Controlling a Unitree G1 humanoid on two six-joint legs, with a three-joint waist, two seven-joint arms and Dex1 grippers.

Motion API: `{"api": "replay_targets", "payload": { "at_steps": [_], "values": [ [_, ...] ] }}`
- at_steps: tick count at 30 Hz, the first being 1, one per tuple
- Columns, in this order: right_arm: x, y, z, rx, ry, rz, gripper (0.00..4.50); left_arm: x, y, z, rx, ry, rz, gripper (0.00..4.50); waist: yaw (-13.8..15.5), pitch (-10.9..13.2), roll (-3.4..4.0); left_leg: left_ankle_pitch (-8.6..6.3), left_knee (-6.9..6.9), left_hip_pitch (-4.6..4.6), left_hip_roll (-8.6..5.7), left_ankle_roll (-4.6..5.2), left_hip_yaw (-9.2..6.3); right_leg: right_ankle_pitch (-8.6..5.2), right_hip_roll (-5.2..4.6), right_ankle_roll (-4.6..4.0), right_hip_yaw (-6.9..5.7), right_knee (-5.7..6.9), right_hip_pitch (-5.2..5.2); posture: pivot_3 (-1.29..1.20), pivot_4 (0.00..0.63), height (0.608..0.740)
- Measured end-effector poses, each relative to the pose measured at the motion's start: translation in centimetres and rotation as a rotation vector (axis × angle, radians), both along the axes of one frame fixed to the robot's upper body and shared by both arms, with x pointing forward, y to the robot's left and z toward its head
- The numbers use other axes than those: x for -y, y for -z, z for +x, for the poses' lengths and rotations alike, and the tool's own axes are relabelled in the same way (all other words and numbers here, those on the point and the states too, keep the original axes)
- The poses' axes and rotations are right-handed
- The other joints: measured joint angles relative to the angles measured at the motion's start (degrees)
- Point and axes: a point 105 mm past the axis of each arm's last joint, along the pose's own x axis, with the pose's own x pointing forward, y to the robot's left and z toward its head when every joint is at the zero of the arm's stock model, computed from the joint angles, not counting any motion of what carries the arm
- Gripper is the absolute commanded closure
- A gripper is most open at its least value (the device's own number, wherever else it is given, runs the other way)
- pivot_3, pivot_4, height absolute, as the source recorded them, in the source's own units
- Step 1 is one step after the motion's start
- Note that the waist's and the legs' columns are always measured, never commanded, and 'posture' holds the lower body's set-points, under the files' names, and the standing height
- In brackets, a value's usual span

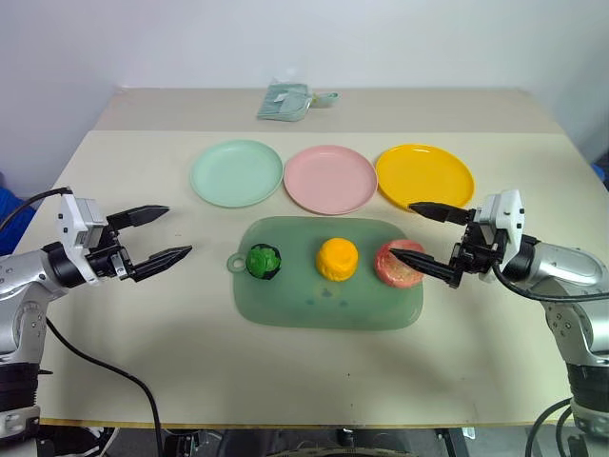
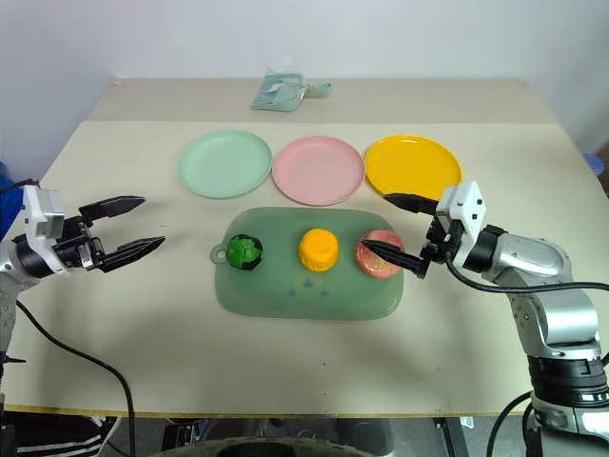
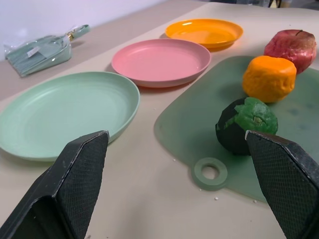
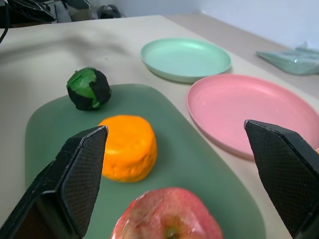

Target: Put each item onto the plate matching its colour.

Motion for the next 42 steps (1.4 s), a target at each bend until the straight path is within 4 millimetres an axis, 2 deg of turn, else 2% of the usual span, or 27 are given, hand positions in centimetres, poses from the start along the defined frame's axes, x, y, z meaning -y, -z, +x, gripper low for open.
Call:
{"api": "replay_targets", "payload": {
  "at_steps": [11, 14, 18, 22, 25, 28, 32, 36, 42],
  "values": [
    [-0.2, -0.8, 0.4, 0.006, -0.022, -0.013, 0.03, 0.2, -0.2, 0.3, 0.02, -0.014, -0.016, 0.0, -0.1, 0.0, 0.0, 0.0, 0.0, 0.0, 0.0, 0.0, 0.0, 0.0, 0.0, 0.0, 0.0, 0.0, 0.0, 0.0, 0.15, 0.738],
    [-0.5, -1.1, 0.8, 0.008, -0.035, -0.012, 0.03, 0.6, -0.2, 0.2, 0.019, -0.002, -0.035, 0.0, 0.0, 0.0, 0.0, 0.0, 0.0, 0.0, 0.0, 0.0, 0.0, 0.0, 0.0, 0.0, 0.0, 0.0, 0.0, 0.0, 0.15, 0.738],
    [-0.9, -1.7, 0.8, 0.023, -0.074, -0.019, 0.03, 2.5, -1.3, 0.4, 0.056, 0.048, -0.087, 0.0, 0.1, 0.0, 0.0, -0.01, 0.02, 0.0, -0.01, 0.01, 0.0, 0.01, -0.01, 0.01, 0.0, -0.03, 0.03, 0.0, 0.15, 0.738],
    [-0.9, -2.0, 1.1, 0.016, -0.068, -0.015, 0.03, 5.1, -0.2, -0.2, -0.012, 0.148, -0.076, 0.0, -0.1, 0.0, 0.01, -0.01, 0.01, 0.0, 0.0, 0.02, 0.02, 0.01, 0.01, 0.01, 0.01, -0.05, 0.03, 0.0, 0.15, 0.738],
    [-1.4, -2.7, 1.1, 0.042, -0.089, -0.016, 0.03, 6.3, -0.3, 0.2, -0.013, 0.192, -0.068, 0.0, -0.1, 0.0, 0.0, 0.0, 0.01, 0.01, 0.03, 0.01, 0.03, 0.02, 0.05, -0.02, 0.0, -0.04, 0.02, 0.0, 0.15, 0.738],
    [-2.1, -2.2, 1.0, 0.015, -0.112, -0.012, 0.03, 6.8, 0.6, 0.5, -0.03, 0.215, -0.053, 0.0, -0.1, 0.0, 0.01, 0.0, 0.01, 0.01, 0.03, 0.01, 0.05, 0.02, 0.04, -0.01, 0.01, -0.05, 0.03, 0.0, 0.15, 0.738],
    [-3.3, -2.8, 0.1, -0.013, -0.156, 0.009, 0.03, 8.1, 2.6, 0.6, -0.099, 0.278, -0.08, 0.0, 0.0, 0.0, 0.01, 0.0, 0.02, 0.0, 0.03, 0.01, 0.04, 0.03, 0.04, -0.01, 0.01, -0.05, 0.03, 0.0, 0.15, 0.738],
    [-4.0, -3.1, -0.6, -0.022, -0.183, 0.0, 0.03, 8.4, 3.1, 1.5, -0.113, 0.299, -0.09, 0.0, 0.0, 0.0, 0.01, 0.0, 0.04, 0.01, 0.02, 0.02, 0.04, 0.03, 0.03, -0.01, 0.01, -0.06, 0.03, 0.0, 0.15, 0.738],
    [-4.5, -3.1, -1.0, -0.037, -0.191, -0.007, 0.03, 10.4, 4.4, 2.3, -0.107, 0.343, -0.08, 0.0, 0.0, 0.0, 0.0, -0.01, 0.03, 0.01, 0.02, 0.02, 0.04, 0.03, 0.03, -0.01, 0.01, -0.06, 0.03, 0.0, 0.15, 0.738]
  ]
}}
